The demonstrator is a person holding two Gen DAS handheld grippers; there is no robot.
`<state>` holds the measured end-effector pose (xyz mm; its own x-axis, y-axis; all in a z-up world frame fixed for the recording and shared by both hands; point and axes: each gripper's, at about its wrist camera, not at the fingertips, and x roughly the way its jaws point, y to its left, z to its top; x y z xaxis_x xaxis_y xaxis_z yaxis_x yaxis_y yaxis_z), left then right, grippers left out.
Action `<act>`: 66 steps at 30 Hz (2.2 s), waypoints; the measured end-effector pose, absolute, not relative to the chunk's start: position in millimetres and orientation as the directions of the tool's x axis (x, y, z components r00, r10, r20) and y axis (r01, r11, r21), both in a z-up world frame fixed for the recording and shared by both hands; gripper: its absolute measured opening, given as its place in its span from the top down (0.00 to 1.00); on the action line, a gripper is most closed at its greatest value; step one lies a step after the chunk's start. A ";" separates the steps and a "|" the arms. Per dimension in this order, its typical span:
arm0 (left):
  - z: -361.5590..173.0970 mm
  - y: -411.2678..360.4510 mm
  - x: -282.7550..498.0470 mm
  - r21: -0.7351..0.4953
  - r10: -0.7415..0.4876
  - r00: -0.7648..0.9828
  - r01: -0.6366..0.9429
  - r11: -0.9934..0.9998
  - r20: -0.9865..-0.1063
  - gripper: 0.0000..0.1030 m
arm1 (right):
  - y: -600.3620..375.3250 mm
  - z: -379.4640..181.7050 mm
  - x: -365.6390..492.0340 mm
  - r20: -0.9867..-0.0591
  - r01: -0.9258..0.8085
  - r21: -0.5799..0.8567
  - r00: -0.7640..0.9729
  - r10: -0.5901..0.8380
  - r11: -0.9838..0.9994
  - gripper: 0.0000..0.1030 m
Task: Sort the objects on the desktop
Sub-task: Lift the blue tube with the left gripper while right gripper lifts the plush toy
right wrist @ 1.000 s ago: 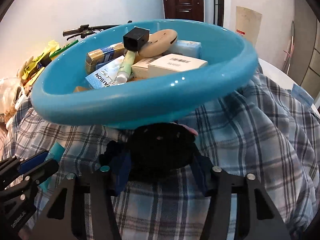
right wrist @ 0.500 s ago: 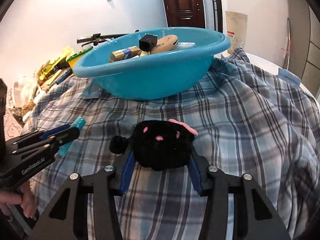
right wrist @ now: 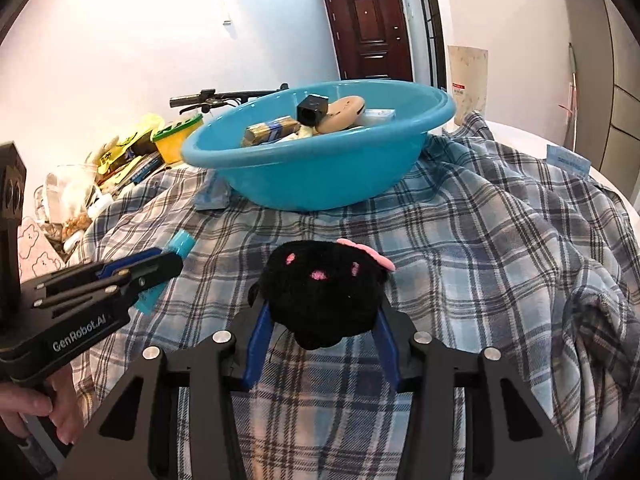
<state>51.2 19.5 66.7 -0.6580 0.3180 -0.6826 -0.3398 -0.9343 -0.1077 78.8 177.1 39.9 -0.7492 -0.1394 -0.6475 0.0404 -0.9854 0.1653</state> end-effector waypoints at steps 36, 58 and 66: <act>216.0 16.1 67.1 0.018 0.309 -0.898 -0.331 -0.943 -0.313 0.78 | 167.6 184.9 101.7 -0.292 0.049 0.043 -0.955 -0.059 -0.998 0.56; 323.3 4.7 94.1 0.022 0.353 -0.935 -0.353 -0.935 0.014 0.78 | 140.8 278.8 130.0 0.067 0.046 -0.028 -0.997 -0.047 -0.999 0.56; 338.5 15.1 69.6 0.008 0.359 -0.932 -0.359 -0.933 0.039 0.78 | 150.6 311.0 108.1 0.154 0.037 0.003 -0.987 -0.036 -0.999 0.56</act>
<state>69.6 15.1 338.5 -0.9324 0.3594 0.0390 -0.3593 -0.9332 0.0084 108.1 150.6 311.0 -0.9874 -0.0364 0.1538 0.0374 -0.9993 0.0032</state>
